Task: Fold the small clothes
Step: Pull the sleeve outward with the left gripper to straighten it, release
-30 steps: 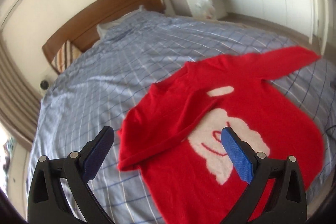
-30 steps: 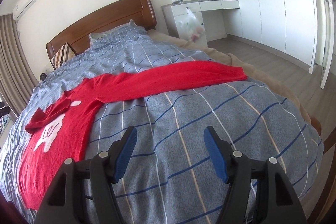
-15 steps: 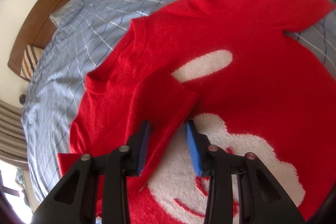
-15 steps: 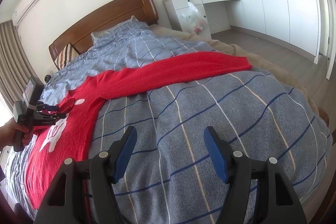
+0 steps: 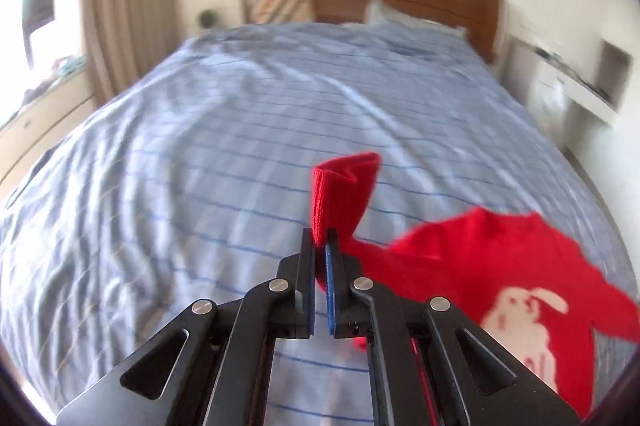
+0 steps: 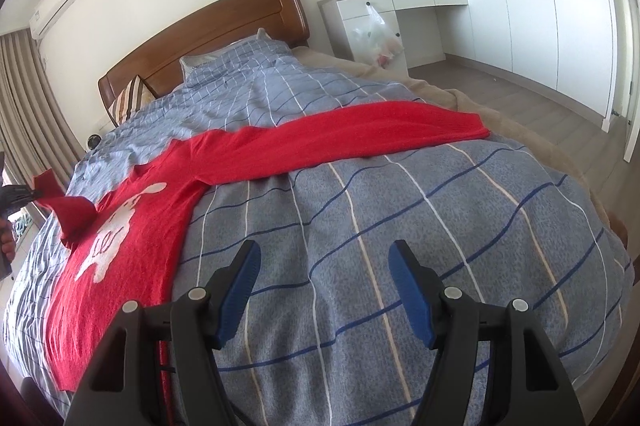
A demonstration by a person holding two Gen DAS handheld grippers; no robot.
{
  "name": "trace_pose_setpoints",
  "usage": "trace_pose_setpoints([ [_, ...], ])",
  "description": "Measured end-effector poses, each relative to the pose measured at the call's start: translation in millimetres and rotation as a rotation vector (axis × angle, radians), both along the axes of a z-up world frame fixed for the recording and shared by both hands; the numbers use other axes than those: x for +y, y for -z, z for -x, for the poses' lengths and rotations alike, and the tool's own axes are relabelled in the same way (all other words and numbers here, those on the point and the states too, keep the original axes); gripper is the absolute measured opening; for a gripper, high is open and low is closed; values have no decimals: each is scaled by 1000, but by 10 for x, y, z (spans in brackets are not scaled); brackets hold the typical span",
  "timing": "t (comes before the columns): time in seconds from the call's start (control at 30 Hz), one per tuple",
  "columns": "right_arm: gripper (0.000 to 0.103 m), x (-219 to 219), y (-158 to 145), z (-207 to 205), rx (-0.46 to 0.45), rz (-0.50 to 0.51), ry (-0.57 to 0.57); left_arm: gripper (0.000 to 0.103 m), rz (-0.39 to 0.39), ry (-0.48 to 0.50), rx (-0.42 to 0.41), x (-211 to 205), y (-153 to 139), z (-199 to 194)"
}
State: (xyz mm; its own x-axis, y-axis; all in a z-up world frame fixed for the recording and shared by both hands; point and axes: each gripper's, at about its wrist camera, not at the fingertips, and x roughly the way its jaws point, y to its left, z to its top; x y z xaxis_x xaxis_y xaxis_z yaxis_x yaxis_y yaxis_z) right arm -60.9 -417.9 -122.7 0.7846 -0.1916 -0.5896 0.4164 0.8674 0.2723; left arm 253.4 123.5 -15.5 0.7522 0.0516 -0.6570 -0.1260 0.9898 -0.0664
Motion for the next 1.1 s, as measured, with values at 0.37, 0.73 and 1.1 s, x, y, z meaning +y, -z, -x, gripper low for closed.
trace_pose_setpoints([
  [0.37, 66, 140, 18, -59, 31, 53, -23, 2, 116, -461, 139, 1485, 1003, 523],
  [0.73, 66, 140, 79, -92, 58, 54, -15, 2, 214, -473, 194, 1630, 1457, 620],
  [1.1, 66, 120, 77, -80, 53, 48, -10, 4, 214, -439, 185, 1653, 1507, 642],
])
